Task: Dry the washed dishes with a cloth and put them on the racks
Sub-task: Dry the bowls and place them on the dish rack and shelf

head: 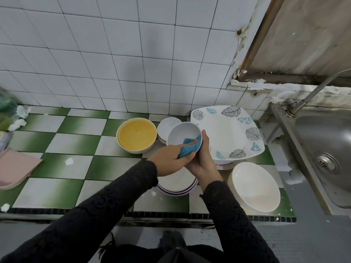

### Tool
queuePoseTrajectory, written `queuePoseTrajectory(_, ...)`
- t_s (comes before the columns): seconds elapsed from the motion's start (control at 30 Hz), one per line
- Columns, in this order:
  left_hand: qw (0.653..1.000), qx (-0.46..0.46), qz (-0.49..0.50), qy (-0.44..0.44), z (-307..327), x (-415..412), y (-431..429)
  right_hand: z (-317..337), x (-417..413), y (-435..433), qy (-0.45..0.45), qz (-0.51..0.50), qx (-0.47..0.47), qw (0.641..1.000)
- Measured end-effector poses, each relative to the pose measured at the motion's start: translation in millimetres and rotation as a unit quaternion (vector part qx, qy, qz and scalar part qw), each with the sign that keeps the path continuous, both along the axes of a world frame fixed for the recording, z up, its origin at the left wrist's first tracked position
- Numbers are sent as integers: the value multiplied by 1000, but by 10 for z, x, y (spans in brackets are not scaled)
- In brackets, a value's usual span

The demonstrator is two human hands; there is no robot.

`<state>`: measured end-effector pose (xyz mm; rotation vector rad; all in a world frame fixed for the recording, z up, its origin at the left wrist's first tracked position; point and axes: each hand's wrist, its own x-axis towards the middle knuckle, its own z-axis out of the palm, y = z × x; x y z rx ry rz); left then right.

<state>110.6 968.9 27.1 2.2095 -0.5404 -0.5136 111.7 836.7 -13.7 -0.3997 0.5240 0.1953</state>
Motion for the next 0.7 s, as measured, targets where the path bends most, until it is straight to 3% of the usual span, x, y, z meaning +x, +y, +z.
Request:
queuePoseTrajectory(0.13, 962, 226, -77, -129, 124, 45, 60, -26, -1, -44, 26, 2, -12, 1000)
queuePoseTrajectory(0.3, 928, 311, -111, -171, 47, 211, 23, -61, 68, -43, 40, 66, -13, 997)
queuePoseTrajectory(0.53, 985, 152, -24, -82, 157, 200, -103, 60, 128, -91, 34, 28, -48, 998)
queuePoseTrajectory(0.7, 994, -64, 36, 86, 288, 91, -201, 70, 104, -124, 20, 19, -38, 999)
